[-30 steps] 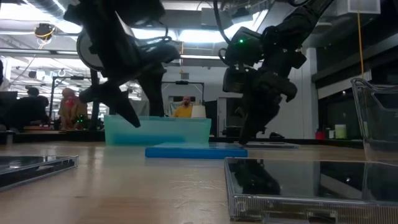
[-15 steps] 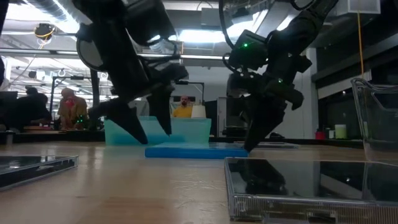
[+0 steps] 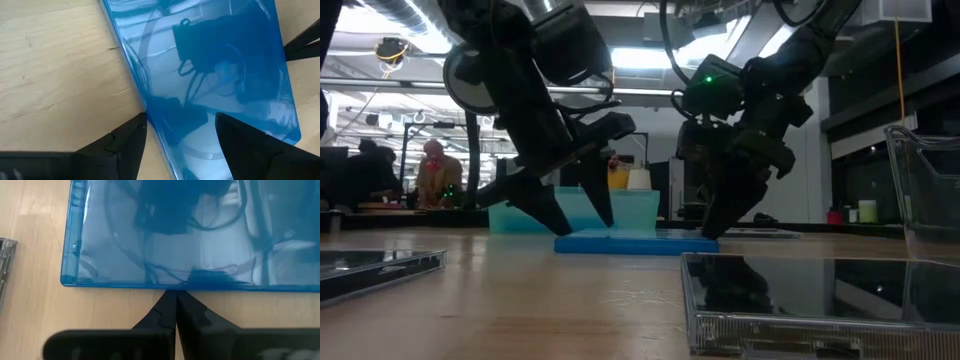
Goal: Pick & place jewel cases by type
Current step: Put the blue CD case into the green bin
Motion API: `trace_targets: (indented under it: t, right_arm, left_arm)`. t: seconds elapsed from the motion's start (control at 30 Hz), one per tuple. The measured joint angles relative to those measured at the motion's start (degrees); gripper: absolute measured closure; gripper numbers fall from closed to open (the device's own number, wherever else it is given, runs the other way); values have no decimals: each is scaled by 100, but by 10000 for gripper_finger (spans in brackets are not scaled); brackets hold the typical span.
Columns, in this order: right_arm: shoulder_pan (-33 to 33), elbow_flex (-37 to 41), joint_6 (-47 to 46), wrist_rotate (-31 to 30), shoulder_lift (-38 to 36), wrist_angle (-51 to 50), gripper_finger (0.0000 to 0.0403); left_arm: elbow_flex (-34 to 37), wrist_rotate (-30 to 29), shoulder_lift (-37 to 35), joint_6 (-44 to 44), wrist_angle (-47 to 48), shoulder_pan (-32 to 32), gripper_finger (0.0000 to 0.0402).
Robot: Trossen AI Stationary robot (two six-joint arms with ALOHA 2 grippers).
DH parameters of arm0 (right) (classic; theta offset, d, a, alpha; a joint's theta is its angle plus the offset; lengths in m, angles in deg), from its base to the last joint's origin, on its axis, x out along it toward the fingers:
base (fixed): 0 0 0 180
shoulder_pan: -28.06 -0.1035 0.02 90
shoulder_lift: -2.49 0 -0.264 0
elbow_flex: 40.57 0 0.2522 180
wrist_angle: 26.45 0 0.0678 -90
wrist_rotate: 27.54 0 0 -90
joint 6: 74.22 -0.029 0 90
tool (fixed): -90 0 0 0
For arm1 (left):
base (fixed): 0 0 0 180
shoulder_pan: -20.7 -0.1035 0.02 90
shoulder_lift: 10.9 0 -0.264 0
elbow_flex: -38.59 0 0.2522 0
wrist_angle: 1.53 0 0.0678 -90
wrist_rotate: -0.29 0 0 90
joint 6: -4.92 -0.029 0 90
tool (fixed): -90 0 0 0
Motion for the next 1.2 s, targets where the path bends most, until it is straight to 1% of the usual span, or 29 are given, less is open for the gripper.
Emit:
trace_targets:
  t: [0.4, 0.57, 0.73, 1.03, 1.2]
  right_arm:
    - [-4, 11, 10, 1, 8, 25, 393]
    - [-4, 13, 14, 0, 8, 31, 393]
    - [-7, 17, 14, 1, 8, 47, 393]
    - [-9, 22, 43, 4, 8, 60, 393]
    - [-9, 22, 73, 3, 8, 64, 393]
  left_arm:
    - [26, 11, -95, -81, -130, -5, 176]
    - [33, 155, -176, -79, -149, -17, 177]
    - [-26, 127, -223, -83, -67, 17, 180]
    - [-63, -39, -481, -133, 62, 31, 180]
    - [-73, -456, -765, -275, 57, 15, 180]
